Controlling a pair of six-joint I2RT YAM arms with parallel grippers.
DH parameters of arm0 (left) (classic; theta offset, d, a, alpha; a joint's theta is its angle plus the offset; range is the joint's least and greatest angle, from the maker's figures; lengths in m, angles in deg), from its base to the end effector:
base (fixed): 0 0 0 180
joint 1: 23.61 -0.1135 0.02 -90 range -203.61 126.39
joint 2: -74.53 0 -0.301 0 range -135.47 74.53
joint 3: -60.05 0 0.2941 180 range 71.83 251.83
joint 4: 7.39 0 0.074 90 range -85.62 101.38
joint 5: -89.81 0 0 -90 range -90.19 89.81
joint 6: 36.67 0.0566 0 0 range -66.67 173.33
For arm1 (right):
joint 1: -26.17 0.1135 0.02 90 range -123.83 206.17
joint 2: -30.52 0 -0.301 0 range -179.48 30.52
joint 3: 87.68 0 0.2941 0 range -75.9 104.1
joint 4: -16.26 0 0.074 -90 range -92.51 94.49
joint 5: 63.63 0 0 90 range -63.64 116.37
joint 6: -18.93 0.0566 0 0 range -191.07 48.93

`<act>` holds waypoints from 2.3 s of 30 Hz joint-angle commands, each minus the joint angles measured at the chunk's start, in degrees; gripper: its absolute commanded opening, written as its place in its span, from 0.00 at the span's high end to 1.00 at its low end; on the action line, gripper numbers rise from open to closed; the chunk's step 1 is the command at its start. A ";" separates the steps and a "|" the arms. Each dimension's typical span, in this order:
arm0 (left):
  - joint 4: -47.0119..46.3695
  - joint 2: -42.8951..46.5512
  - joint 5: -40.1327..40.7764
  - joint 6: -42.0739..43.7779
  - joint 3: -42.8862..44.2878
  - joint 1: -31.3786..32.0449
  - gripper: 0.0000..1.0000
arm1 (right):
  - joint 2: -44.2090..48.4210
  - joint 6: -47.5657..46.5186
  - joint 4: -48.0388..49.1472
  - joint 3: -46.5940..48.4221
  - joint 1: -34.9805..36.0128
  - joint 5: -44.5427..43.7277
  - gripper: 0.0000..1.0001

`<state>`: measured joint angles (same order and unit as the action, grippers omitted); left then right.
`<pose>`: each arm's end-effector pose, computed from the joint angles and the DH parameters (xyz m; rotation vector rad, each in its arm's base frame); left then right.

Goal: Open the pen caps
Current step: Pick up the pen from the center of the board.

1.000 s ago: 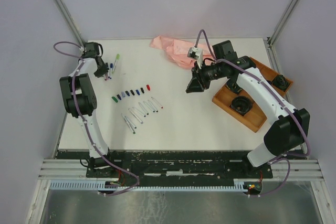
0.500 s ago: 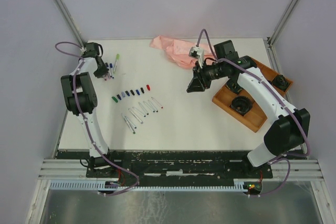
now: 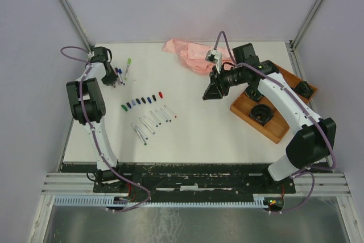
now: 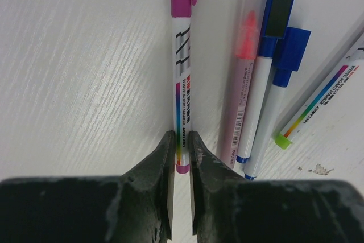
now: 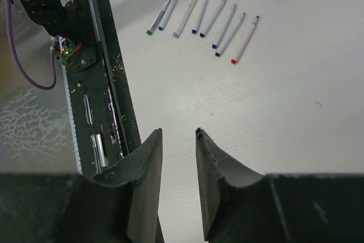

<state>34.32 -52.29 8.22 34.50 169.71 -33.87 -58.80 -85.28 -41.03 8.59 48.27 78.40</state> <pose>0.5384 0.1059 0.1564 -0.7008 2.4901 0.1358 0.3333 0.1835 0.3663 -1.0877 2.0339 1.1624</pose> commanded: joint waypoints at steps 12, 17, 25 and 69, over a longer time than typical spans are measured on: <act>-0.73 9.81 -3.21 -0.55 -11.79 -0.17 0.89 | 0.39 1.23 1.77 0.02 -0.36 3.51 0.63; -1.21 12.93 -2.10 -0.68 -17.50 -0.13 0.89 | 0.76 1.78 2.09 -0.23 -0.46 4.19 0.63; 0.03 11.82 -1.11 0.84 -15.61 -0.12 0.67 | 1.57 2.22 2.71 -0.55 -0.42 4.37 0.63; -80.12 74.61 -19.00 -23.23 -74.50 31.13 0.97 | 18.63 47.19 77.23 -30.17 -1.17 12.59 0.36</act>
<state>-22.77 19.75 -13.27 17.89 102.31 -7.60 -40.37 -53.20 12.02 -18.54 47.42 90.02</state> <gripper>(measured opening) 0.136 0.617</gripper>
